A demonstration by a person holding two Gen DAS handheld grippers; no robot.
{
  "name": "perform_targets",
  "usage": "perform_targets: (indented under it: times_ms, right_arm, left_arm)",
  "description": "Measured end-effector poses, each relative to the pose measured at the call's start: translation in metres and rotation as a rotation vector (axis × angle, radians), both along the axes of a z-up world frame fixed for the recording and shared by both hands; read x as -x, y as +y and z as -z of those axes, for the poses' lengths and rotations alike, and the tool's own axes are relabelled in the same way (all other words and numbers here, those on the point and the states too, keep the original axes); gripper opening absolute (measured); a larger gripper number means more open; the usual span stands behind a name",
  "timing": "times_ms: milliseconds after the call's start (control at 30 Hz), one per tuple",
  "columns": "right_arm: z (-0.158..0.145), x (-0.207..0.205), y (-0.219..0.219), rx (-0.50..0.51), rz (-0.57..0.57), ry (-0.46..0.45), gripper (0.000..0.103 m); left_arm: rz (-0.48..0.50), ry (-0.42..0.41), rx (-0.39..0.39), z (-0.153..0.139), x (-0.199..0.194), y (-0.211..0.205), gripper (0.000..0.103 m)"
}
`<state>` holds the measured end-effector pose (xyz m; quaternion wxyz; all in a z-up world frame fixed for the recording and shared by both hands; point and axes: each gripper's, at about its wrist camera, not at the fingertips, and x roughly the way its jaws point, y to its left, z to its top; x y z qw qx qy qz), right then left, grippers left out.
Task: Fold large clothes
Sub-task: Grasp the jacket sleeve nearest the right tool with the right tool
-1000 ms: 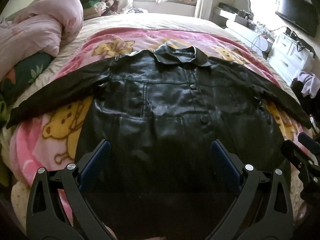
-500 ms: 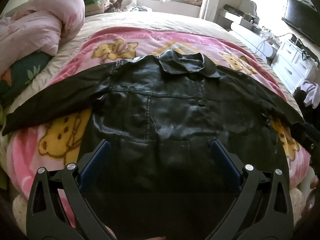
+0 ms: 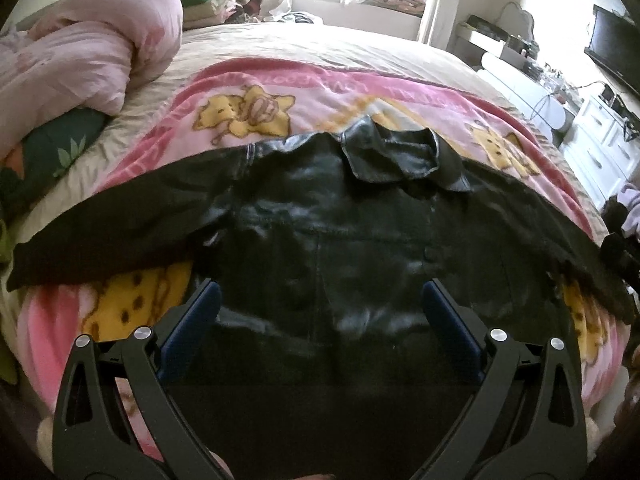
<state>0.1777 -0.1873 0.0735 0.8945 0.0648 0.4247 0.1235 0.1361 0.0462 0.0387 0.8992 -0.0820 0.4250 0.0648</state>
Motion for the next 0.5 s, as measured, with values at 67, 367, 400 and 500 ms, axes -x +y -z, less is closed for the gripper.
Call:
perform_targets:
  times_ms: [67,367,400,500]
  right_arm:
    - [0.001,-0.007,-0.001,-0.006,0.003,0.001,0.099]
    - [0.010,-0.027,-0.025,-0.022,0.077,-0.022,0.099]
    - [0.012,-0.029,-0.029,-0.020,0.088,-0.022,0.099]
    - [0.020,-0.034,-0.044,-0.007,0.136,-0.016,0.099]
  left_arm:
    - [-0.005,-0.011,0.013,-0.003,-0.005,0.001,0.094]
    - [0.009,0.002,0.015,-0.001,-0.035,-0.013,0.094]
    - [0.012,0.007,0.014,0.001,-0.039,-0.016,0.094]
    - [0.042,0.021,0.008,0.006,-0.048,-0.029,0.094]
